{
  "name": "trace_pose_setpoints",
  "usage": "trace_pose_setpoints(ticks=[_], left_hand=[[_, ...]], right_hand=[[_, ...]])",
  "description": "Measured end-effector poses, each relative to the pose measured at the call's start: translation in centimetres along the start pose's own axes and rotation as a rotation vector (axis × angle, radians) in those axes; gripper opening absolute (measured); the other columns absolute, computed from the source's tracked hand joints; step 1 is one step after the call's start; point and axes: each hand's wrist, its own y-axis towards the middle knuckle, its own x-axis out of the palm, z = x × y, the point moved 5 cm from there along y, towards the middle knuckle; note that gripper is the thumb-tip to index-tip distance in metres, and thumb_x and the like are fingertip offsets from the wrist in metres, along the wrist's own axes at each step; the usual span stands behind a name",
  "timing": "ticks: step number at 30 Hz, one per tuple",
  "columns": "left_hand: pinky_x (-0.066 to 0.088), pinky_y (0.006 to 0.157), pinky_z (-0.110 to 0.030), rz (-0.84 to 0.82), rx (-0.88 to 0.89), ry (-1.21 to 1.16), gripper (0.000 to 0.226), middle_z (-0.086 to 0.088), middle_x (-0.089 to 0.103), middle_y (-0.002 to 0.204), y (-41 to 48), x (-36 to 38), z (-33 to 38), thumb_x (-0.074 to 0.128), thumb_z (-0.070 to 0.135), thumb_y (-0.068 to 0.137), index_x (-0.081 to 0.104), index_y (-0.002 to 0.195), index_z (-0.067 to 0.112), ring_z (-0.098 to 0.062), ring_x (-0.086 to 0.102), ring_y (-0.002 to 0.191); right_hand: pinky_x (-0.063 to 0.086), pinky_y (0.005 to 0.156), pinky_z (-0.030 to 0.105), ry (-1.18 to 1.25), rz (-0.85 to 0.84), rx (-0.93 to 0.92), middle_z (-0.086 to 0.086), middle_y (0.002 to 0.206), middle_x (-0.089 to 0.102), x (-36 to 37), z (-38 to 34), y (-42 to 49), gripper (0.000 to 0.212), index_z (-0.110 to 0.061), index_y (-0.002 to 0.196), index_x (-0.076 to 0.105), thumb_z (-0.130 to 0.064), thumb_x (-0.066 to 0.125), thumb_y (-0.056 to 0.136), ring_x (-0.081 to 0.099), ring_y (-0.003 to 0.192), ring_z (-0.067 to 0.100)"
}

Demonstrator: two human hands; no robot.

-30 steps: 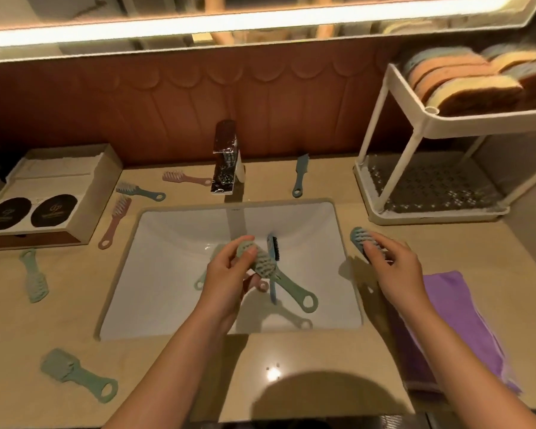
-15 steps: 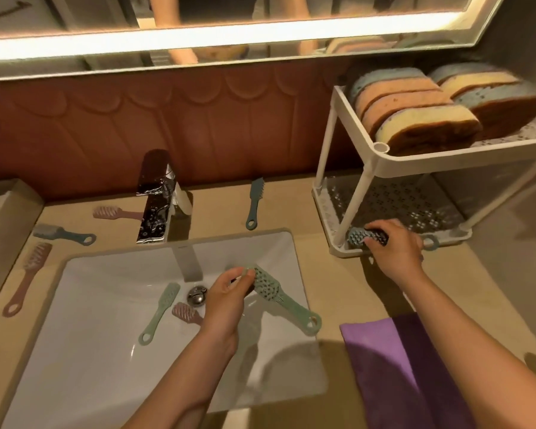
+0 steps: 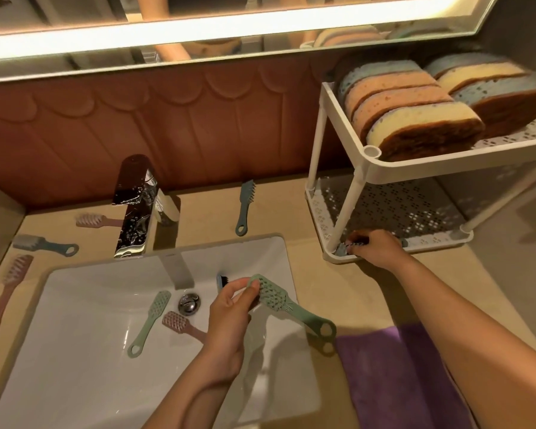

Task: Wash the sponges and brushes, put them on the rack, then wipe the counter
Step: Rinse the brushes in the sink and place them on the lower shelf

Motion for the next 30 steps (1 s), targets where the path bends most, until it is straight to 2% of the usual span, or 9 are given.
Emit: trace_pose_setpoints(ticks=[3,7,13,15,19,22,24,26,30], left_hand=[[0.042,0.069,-0.023,-0.025,-0.014,-0.009,0.005,-0.001,0.069,0.086,-0.1,0.7,0.1,0.057,0.018,0.091,0.06,0.094,0.016,-0.011,0.064,0.086],[0.041,0.073,-0.025,-0.067,-0.03,-0.028,0.003,0.001,0.069,0.082,-0.5,2.1,0.6,0.057,0.017,0.091,0.059,0.089,0.018,-0.011,0.062,0.084],[0.041,0.084,-0.029,-0.138,-0.015,-0.036,0.003,-0.001,0.068,0.084,-0.8,4.5,1.5,0.057,0.016,0.09,0.056,0.091,0.019,-0.012,0.062,0.087],[0.045,0.079,-0.025,-0.162,-0.004,-0.04,0.003,-0.001,0.068,0.082,-1.0,5.6,1.8,0.057,0.015,0.091,0.056,0.092,0.018,-0.011,0.064,0.081],[0.049,0.048,-0.015,-0.201,-0.023,-0.092,0.006,-0.003,0.065,0.072,-2.0,8.0,2.2,0.056,0.012,0.091,0.054,0.086,0.016,-0.005,0.065,0.056],[0.049,0.051,-0.016,-0.239,-0.037,-0.085,0.006,-0.005,0.064,0.074,-2.5,9.0,2.3,0.056,0.013,0.09,0.055,0.086,0.016,-0.008,0.063,0.059],[0.05,0.055,-0.017,-0.261,-0.015,-0.012,0.001,-0.004,0.065,0.08,-2.8,9.7,2.7,0.056,0.015,0.091,0.055,0.091,0.015,-0.007,0.065,0.062],[0.048,0.068,-0.02,-0.229,0.126,0.176,0.012,-0.001,0.062,0.097,-2.4,10.3,3.9,0.053,0.02,0.092,0.054,0.104,0.017,-0.007,0.064,0.083],[0.035,0.095,-0.022,-0.196,0.63,0.525,0.039,0.011,0.046,0.125,-2.1,13.3,8.2,0.05,0.026,0.094,0.042,0.131,0.023,-0.002,0.042,0.117]], right_hand=[[0.034,0.105,0.044,0.02,0.016,-0.019,-0.001,0.112,0.068,0.1,0.2,-0.3,0.017,-0.028,0.101,0.07,-0.03,0.057,0.09,0.054,0.114,0.024],[0.033,0.105,0.043,0.01,0.11,-0.062,0.001,0.114,0.066,-0.5,0.1,-1.6,0.022,-0.025,0.11,0.067,-0.028,0.053,0.092,0.054,0.114,0.025],[0.048,0.094,0.04,0.285,0.13,-0.249,-0.002,0.112,0.065,-1.4,-2.9,-8.4,0.023,-0.023,0.113,0.064,-0.021,0.055,0.091,0.059,0.104,0.018],[0.05,0.092,0.036,0.334,0.091,-0.315,-0.002,0.113,0.065,-1.0,-4.1,-10.8,0.027,-0.022,0.117,0.061,-0.024,0.055,0.091,0.06,0.104,0.014],[0.042,0.099,0.041,0.238,0.109,-0.357,-0.004,0.119,0.061,-0.3,-5.0,-13.2,0.037,-0.025,0.123,0.056,-0.038,0.056,0.088,0.055,0.111,0.017],[0.046,0.092,0.046,0.28,0.173,-0.297,-0.011,0.116,0.059,-0.4,-4.2,-13.5,0.041,-0.038,0.115,0.054,-0.056,0.051,0.079,0.053,0.108,0.02],[0.046,0.091,0.046,0.318,0.222,-0.279,-0.011,0.111,0.06,-1.0,-3.3,-13.5,0.03,-0.037,0.11,0.058,-0.048,0.057,0.082,0.053,0.105,0.02],[0.044,0.093,0.045,0.33,0.255,-0.269,-0.009,0.11,0.062,-1.4,-2.2,-13.1,0.023,-0.032,0.108,0.061,-0.036,0.062,0.085,0.055,0.103,0.019],[0.046,0.091,0.046,0.336,0.316,-0.165,-0.008,0.112,0.064,-2.2,0.7,-12.1,0.026,-0.033,0.109,0.06,-0.039,0.062,0.084,0.056,0.106,0.02]])
